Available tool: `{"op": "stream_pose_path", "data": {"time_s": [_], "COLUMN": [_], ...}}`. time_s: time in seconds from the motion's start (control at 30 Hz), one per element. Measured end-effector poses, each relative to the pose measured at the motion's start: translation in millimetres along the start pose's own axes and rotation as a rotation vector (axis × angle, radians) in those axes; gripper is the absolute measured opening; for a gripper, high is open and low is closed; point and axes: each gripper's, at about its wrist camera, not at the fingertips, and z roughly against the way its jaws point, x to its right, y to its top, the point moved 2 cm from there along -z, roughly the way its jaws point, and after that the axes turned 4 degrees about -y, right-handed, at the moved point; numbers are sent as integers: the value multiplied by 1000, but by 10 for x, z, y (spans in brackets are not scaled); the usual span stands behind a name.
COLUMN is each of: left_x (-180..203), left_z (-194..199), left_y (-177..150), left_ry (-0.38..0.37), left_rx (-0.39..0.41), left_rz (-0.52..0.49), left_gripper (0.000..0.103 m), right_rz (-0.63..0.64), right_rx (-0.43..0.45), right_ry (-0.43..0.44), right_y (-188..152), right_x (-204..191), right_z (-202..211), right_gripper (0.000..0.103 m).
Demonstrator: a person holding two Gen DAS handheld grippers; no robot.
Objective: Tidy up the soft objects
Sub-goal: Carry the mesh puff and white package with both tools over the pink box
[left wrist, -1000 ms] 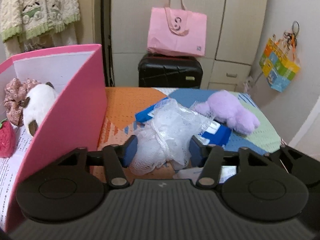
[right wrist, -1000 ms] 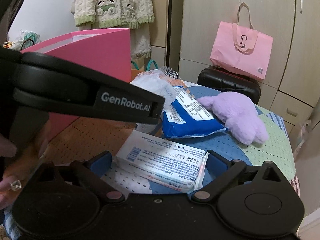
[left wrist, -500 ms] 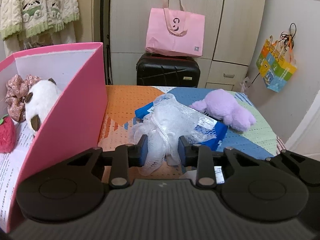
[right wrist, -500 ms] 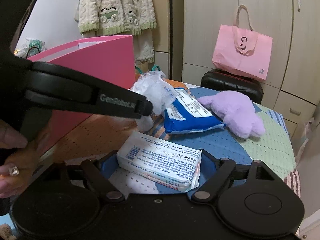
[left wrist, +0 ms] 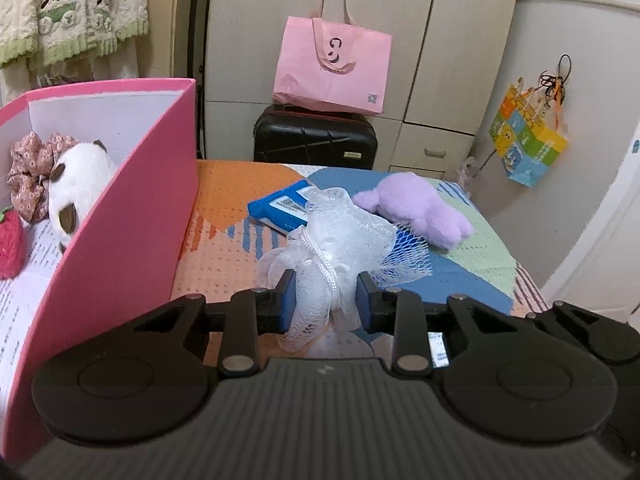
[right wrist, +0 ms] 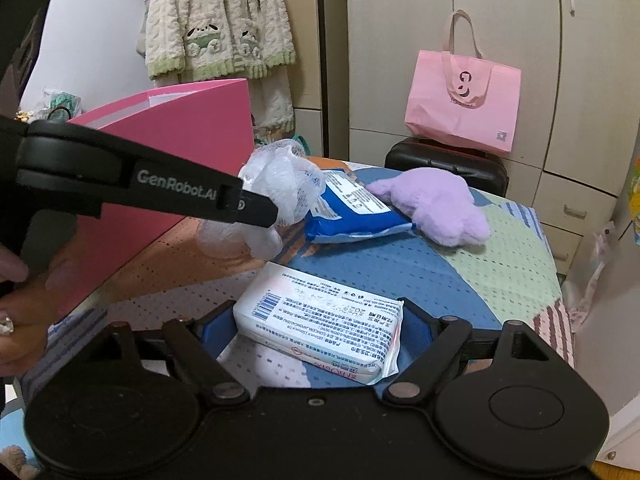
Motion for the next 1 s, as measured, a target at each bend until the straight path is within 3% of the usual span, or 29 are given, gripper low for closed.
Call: {"op": "stream_pose_path", "data": {"time_s": [0.4, 1.0], "left_x": [59, 68], "left_z": [330, 848], "left_y": [-119, -468], "left_ry": [-53, -165], "left_rx": [-18, -83], "left_rz": [-2, -14], "left_gripper": [29, 29], "right_rz": [-40, -35], "right_rx": [18, 22], "right_ry": [-37, -19], "right_y": [-154, -342], "right_x": [145, 50], "right_z": [249, 667], "right_gripper": [87, 87]}}
